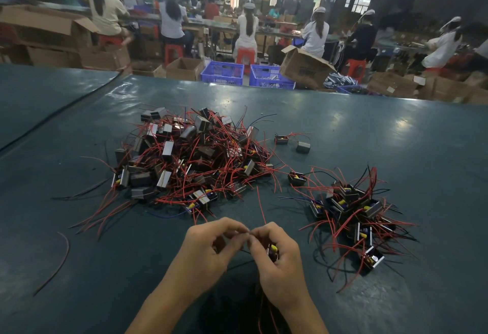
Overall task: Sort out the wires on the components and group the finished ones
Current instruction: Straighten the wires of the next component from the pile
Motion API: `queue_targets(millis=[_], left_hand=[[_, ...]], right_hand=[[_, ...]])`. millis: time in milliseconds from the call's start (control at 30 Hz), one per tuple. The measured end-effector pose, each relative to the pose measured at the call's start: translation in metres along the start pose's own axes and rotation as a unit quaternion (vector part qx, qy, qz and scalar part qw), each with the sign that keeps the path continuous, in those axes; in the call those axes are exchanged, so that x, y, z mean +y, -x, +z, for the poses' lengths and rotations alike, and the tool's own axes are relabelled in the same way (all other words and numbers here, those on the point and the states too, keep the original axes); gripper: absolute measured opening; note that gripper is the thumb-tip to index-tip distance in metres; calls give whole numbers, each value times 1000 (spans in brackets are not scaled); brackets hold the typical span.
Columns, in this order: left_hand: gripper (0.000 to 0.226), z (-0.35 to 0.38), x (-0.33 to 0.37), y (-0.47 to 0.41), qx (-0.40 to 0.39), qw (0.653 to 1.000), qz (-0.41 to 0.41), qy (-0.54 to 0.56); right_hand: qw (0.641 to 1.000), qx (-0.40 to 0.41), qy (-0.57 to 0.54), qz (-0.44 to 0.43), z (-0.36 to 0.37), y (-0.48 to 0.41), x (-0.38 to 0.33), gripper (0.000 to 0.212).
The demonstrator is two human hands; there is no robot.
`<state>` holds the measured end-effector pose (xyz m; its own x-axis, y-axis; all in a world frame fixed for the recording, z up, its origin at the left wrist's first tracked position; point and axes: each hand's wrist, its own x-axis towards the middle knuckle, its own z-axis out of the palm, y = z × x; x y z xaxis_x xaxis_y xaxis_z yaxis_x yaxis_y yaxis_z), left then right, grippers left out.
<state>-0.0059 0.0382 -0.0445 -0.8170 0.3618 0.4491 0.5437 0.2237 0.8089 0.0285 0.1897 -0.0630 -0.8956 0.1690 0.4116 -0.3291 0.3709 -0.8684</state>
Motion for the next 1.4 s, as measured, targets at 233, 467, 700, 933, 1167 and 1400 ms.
queue_targets(millis=[233, 467, 700, 933, 1167, 1400], left_hand=[[17, -5, -8, -1, 0, 988, 108, -106], [21, -3, -7, 2, 14, 993, 39, -108], [39, 8, -2, -6, 54, 969, -225, 84], [35, 9, 2, -6, 19, 912, -330, 243], [7, 7, 2, -3, 36, 989, -120, 75], [15, 2, -4, -2, 54, 996, 10, -65]], right_hand=[[999, -18, -34, 11, -2, 1, 2, 13], [997, -8, 61, -43, 2, 3, 2, 9], [961, 38, 225, -156, 5, 3, 7, 9], [952, 73, 244, -167, 7, 2, 8, 11], [971, 71, 195, -120, 2, 3, 4, 10], [976, 52, 179, -117, 2, 3, 3, 8]])
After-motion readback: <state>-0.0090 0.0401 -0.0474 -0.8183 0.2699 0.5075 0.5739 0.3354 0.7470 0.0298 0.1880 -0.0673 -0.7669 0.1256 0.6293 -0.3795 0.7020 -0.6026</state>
